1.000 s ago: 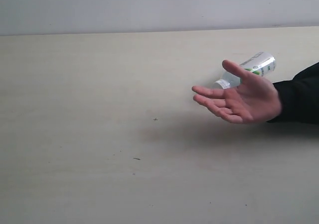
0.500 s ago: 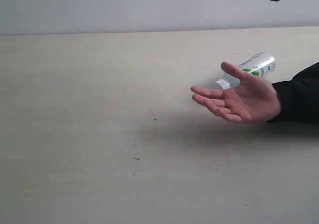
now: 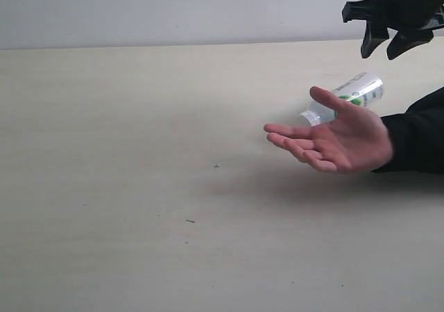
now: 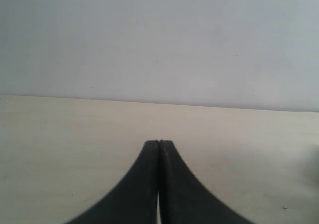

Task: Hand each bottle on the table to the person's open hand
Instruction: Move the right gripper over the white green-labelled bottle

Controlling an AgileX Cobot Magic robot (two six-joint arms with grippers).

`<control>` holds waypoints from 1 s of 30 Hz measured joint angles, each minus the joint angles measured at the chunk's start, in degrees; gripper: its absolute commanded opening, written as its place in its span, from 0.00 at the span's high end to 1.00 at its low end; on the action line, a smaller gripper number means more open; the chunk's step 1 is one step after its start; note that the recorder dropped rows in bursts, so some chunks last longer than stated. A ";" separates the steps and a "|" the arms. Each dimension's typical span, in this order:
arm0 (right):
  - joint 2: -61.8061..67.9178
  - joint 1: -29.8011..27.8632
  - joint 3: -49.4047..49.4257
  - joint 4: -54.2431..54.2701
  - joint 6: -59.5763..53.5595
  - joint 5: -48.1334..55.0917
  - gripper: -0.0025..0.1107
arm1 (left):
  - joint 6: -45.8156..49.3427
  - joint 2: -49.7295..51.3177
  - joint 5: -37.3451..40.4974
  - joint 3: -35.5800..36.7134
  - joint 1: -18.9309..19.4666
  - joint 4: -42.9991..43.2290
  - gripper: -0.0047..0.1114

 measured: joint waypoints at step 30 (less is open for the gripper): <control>4.38 4.50 0.10 -13.05 52.62 -5.29 0.29 | 0.00 0.00 0.00 0.00 0.00 0.00 0.96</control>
